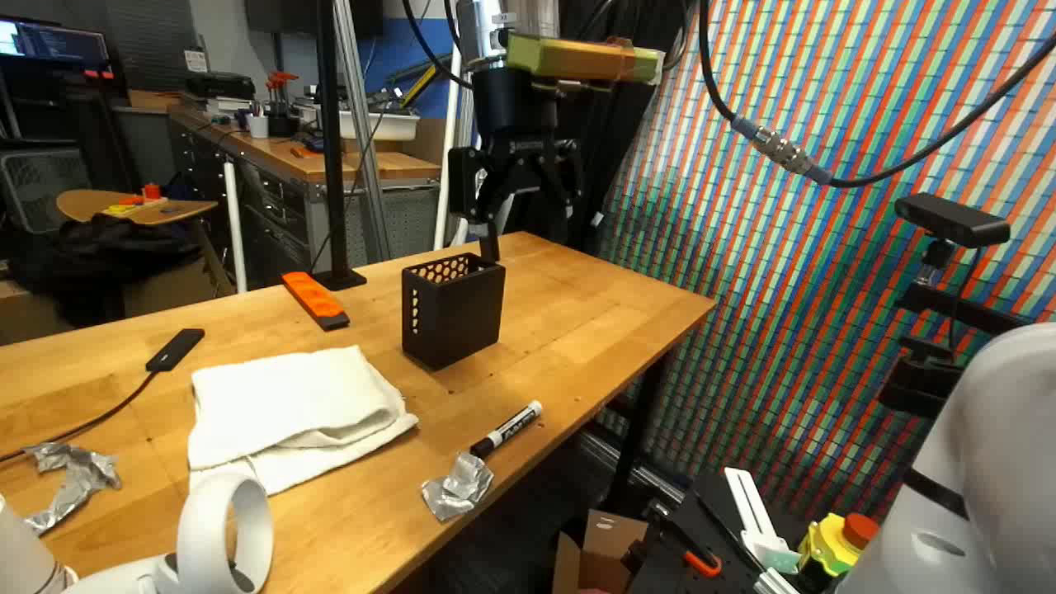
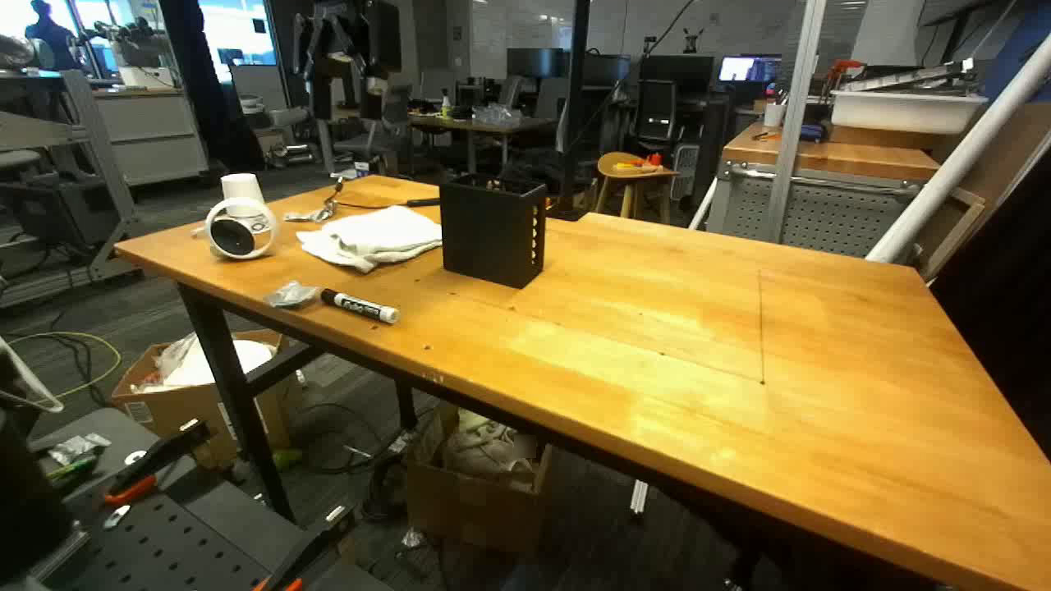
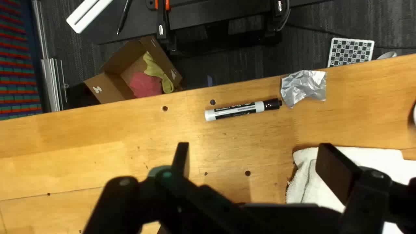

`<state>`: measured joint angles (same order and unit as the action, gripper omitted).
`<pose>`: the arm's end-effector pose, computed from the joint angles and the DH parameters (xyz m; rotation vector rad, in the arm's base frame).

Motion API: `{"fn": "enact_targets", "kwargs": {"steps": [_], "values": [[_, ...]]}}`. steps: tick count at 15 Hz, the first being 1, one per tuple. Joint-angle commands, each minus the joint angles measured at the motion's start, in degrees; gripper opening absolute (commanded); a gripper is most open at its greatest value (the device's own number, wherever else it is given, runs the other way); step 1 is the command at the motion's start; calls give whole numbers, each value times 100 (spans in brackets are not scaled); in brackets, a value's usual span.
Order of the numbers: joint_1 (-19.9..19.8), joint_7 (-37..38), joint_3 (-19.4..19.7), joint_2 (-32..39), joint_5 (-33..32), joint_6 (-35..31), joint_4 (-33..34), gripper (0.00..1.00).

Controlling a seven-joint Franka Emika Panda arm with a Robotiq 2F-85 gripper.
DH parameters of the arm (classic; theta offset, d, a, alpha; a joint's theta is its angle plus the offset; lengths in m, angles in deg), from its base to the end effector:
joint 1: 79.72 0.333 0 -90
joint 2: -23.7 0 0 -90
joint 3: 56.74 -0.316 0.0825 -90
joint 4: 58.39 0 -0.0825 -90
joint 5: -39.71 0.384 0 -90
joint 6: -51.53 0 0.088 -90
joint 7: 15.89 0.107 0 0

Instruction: Put the towel deep inside the black object

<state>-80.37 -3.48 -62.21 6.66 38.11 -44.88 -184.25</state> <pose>0.4380 0.0368 0.4896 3.0318 -0.2027 -0.3164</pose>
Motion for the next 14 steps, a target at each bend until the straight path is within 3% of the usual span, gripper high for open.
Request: {"fn": "enact_targets", "kwargs": {"steps": [1,8,14], "values": [[62,12,56,2,-14,11,34,100],[102,-77,47,-4,35,-13,72,100],[470,-418,-67,195,442,-991,143,100]]}}
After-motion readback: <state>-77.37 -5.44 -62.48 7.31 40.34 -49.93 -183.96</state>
